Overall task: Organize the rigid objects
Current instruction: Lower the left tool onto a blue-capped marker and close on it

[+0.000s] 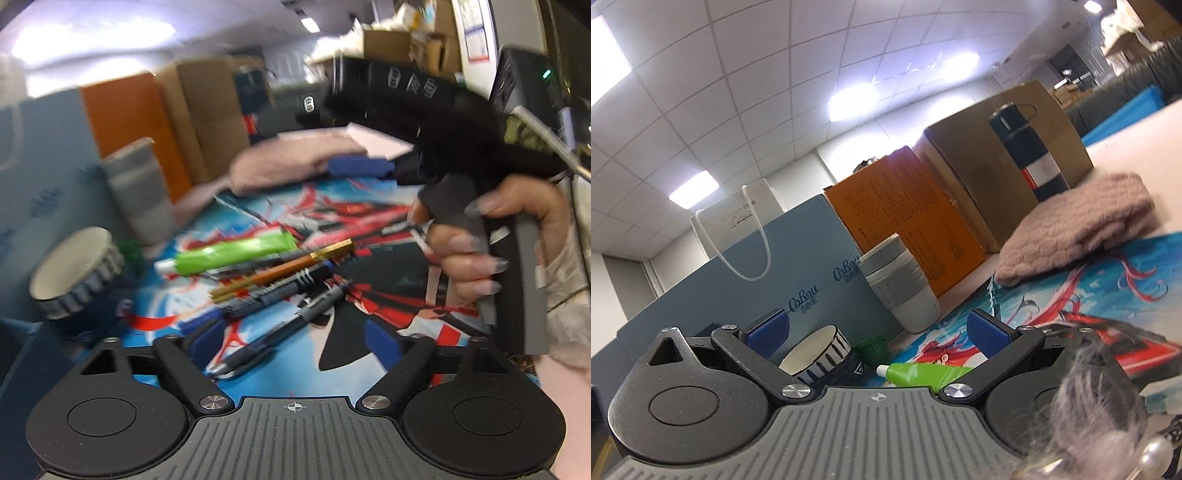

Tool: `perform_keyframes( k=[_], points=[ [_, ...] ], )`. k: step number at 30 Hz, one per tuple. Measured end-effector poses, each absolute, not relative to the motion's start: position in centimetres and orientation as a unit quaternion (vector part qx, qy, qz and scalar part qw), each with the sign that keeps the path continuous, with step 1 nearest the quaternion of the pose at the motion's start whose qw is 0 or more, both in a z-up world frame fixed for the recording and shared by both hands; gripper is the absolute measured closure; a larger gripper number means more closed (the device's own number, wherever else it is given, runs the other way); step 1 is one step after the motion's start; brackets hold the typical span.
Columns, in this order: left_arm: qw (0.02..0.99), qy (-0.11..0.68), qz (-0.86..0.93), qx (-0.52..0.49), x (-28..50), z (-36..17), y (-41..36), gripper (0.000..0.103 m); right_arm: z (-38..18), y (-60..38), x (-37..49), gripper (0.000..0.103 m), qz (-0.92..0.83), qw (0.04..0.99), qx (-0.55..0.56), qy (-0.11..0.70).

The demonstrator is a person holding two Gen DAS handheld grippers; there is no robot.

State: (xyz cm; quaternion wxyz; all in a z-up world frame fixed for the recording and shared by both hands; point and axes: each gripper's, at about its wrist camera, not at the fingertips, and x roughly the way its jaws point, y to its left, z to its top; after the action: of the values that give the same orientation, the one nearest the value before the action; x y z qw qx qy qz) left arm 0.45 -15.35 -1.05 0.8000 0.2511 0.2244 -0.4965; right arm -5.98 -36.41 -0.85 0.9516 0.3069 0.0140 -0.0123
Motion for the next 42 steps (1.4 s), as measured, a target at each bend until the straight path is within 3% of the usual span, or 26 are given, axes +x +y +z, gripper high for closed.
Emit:
perform_keyframes(
  k=[4,8,11,13,22,42],
  points=[
    [0.789,0.255,-0.501,0.249,2.4,-1.8,-16.7,0.038,-1.1,-36.7,-5.9,0.0,-0.008,0.948,0.318,0.016],
    [0.782,0.311,-0.492,0.222,4.9,-2.2,-17.5,0.038,-1.1,-36.6,-6.0,0.0,-0.005,0.948,0.319,0.016],
    [0.789,0.333,-0.478,0.196,5.7,-2.1,-17.1,0.055,-1.2,-36.6,-5.9,0.0,-0.001,0.946,0.322,0.019],
    [0.791,0.343,-0.471,0.189,5.5,-1.9,-16.8,0.072,-1.3,-36.7,-5.9,0.0,-0.003,0.945,0.327,0.019],
    [0.786,0.371,-0.46,0.182,4.3,-1.2,-17.1,0.095,-1.5,-36.8,-5.8,0.0,0.0,0.942,0.335,0.024],
    [0.85,0.257,-0.429,0.165,-0.3,6.0,-7.8,0.095,0.2,-33.6,-4.4,0.0,0.109,0.929,0.347,0.075]
  ],
)
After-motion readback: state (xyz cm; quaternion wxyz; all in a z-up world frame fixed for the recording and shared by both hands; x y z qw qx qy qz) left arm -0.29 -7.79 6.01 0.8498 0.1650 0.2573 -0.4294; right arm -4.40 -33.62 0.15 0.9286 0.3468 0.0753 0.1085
